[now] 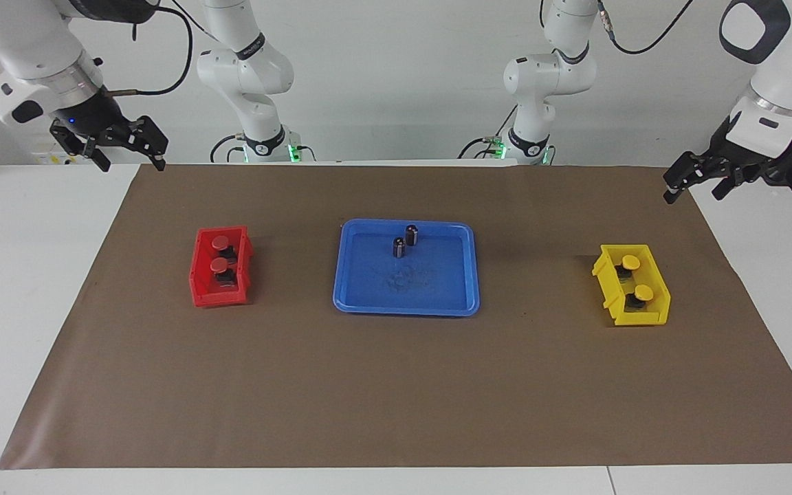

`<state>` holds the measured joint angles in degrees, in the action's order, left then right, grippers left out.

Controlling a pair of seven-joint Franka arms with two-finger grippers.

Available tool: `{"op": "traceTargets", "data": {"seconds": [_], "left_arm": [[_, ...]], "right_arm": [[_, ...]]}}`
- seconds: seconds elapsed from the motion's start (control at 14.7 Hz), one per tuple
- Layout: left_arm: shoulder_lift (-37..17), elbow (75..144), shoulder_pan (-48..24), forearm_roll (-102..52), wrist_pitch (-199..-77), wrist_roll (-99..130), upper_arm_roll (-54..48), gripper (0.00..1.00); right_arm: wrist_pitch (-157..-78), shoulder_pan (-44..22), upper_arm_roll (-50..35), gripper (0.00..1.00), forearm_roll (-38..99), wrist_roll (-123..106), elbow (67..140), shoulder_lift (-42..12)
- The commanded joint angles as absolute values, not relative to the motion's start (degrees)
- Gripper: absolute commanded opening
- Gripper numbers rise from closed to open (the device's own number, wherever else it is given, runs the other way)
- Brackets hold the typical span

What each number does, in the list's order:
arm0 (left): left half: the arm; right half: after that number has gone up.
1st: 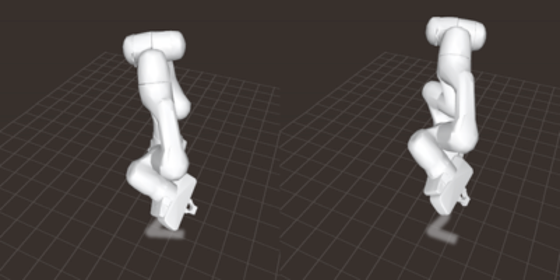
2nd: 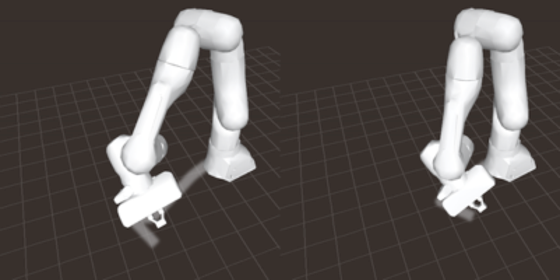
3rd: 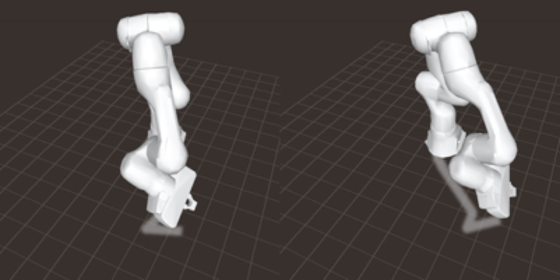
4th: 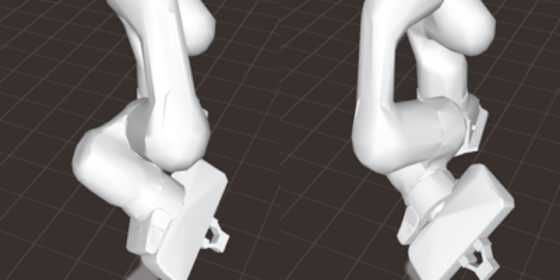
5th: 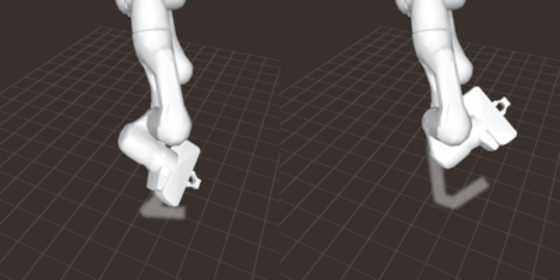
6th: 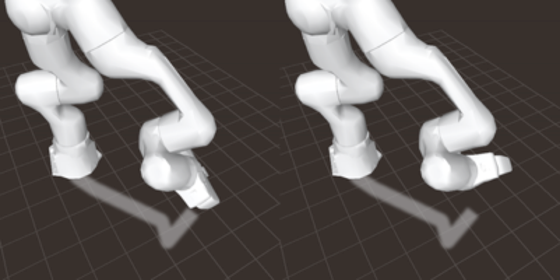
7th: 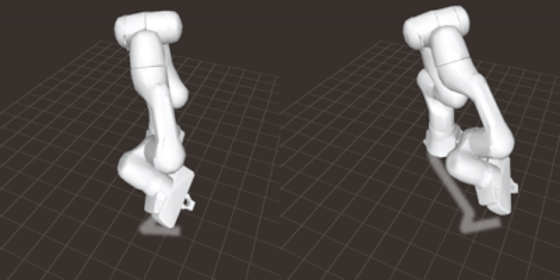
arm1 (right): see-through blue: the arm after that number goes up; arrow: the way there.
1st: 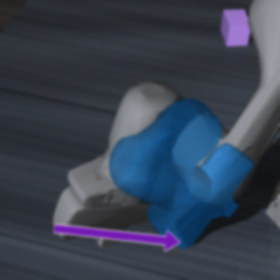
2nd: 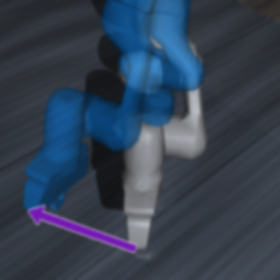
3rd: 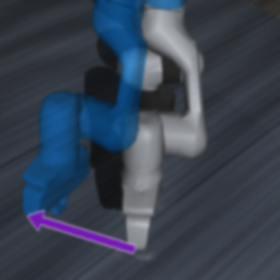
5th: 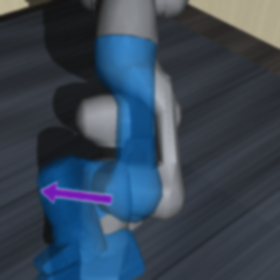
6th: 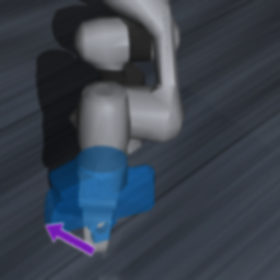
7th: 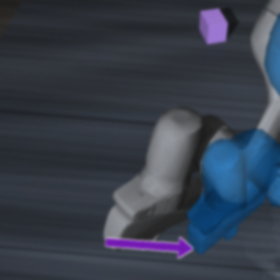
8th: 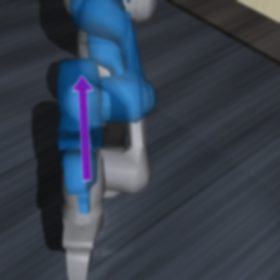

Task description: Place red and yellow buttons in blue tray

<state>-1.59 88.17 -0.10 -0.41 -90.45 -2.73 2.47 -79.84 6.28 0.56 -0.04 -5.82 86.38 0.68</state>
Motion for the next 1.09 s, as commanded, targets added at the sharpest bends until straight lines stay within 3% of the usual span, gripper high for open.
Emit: {"op": "traceTargets", "data": {"seconds": [0.0,0.68,1.02], "left_arm": [[0.1,89.9,0.2,-0.4,-90.3,-2.6,2.3,1.00],[0.1,89.9,0.1,-0.4,-90.3,-2.6,2.3,1.00],[0.1,89.9,0.1,-0.4,-90.3,-2.6,2.3,1.00]], "right_arm": [[-80.8,6.8,0.4,1.00,-0.4,-5.7,88.2,2.1],[-84.3,6.0,-0.2,1.00,-0.2,-5.3,90.3,2.2],[-99.7,5.7,-0.3,1.00,1.6,-3.1,108.2,7.6]]}}
